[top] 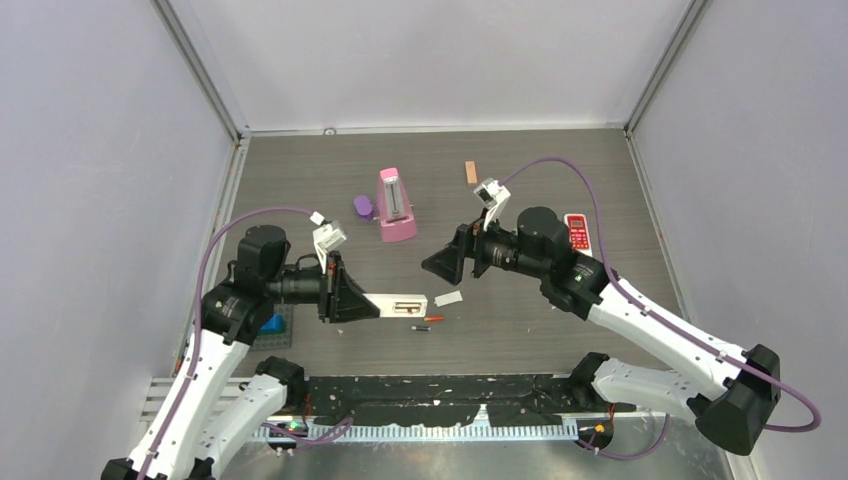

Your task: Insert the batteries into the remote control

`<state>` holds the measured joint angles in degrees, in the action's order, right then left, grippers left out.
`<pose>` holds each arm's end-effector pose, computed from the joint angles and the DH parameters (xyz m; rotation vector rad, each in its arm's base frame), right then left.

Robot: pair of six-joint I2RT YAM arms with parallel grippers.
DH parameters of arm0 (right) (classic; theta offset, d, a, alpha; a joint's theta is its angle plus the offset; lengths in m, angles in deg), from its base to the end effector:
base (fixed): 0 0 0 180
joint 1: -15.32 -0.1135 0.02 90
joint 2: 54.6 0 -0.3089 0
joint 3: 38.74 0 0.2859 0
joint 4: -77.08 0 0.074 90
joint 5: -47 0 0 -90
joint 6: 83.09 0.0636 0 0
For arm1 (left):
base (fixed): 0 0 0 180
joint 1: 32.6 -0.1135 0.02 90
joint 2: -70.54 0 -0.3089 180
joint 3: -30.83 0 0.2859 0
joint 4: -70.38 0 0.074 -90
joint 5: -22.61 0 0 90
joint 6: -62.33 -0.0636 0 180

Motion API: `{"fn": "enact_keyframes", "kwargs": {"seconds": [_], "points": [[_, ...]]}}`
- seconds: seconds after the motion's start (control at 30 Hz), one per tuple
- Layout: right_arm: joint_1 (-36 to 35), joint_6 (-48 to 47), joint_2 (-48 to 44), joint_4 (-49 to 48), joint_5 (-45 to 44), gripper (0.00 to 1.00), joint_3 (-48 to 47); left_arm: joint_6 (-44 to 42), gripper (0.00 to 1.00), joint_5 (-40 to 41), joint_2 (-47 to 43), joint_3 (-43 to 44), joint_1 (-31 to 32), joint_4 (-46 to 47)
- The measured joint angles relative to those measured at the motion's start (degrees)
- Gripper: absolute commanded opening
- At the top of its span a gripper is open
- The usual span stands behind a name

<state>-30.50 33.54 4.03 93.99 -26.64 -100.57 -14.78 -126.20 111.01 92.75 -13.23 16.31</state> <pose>0.1794 0.2103 0.3612 -0.5407 1.8811 1.1282 0.1151 -0.0981 0.3609 0.7460 2.0079 -1.4194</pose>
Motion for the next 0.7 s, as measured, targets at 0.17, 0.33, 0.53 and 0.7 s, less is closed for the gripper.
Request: {"fn": "enact_keyframes", "kwargs": {"seconds": [0.17,0.33,0.53,0.7], "points": [[0.22,0.04,0.92,-4.63,12.79,0.89,-1.22,-0.09,0.0,-0.26,0.15,0.0,0.0,-0.15],[-2.29,-4.26,5.09,-3.78,25.53,0.89,-5.16,-0.13,0.0,-1.07,0.42,0.0,0.0,-0.17],[-4.35,-11.3,9.42,2.21,31.36,0.88,-9.68,-0.13,0.0,-1.4,0.44,0.24,0.0,-0.33],[-5.55,-19.41,14.62,12.15,34.71,0.81,-14.97,-1.2,0.0,-3.41,0.44,1.09,0.0,-0.57]]}}
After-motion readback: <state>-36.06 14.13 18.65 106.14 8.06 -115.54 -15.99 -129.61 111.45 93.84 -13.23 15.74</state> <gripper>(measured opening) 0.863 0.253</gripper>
